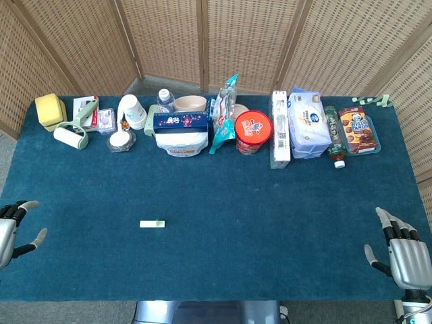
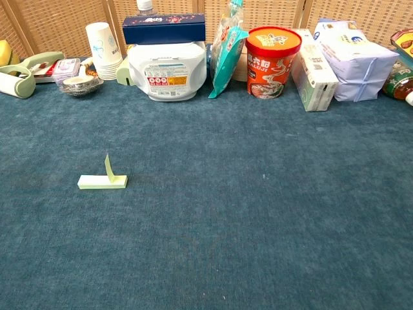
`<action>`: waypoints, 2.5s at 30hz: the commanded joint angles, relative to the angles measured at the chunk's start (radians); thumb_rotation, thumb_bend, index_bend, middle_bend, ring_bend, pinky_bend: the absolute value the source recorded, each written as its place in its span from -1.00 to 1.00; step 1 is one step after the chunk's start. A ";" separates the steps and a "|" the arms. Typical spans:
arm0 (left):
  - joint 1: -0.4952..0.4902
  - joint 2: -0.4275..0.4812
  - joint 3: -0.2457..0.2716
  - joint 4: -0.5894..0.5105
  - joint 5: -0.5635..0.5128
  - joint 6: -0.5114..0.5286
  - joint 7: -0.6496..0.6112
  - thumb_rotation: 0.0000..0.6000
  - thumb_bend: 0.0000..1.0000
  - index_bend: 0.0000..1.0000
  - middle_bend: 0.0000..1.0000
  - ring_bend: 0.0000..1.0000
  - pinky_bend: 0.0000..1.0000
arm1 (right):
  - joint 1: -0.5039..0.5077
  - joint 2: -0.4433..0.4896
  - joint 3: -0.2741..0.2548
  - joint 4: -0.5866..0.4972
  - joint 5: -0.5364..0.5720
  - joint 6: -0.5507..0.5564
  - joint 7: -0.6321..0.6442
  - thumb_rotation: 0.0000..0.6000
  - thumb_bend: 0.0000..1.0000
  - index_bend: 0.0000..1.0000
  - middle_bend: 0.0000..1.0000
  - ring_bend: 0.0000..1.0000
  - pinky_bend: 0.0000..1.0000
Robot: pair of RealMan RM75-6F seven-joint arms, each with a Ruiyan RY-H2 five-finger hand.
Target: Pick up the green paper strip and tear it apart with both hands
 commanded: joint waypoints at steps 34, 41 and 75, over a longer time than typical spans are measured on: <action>-0.161 0.021 -0.049 -0.003 0.046 -0.174 -0.009 0.50 -0.47 -0.37 0.44 0.46 0.37 | 0.007 -0.021 0.012 -0.020 0.004 -0.013 -0.025 0.64 -0.17 -1.00 -0.64 -0.64 -0.54; -0.270 0.001 -0.062 0.036 0.114 -0.276 -0.042 -0.28 -0.56 -0.39 1.00 1.00 0.89 | 0.003 -0.025 0.015 -0.020 0.005 -0.005 -0.027 0.63 -0.17 -1.00 -0.64 -0.64 -0.55; -0.480 -0.173 -0.041 -0.008 -0.099 -0.595 0.168 1.00 -0.55 -0.10 1.00 1.00 0.97 | 0.014 -0.041 0.017 -0.020 0.006 -0.030 -0.019 0.63 -0.17 -1.00 -0.65 -0.63 -0.55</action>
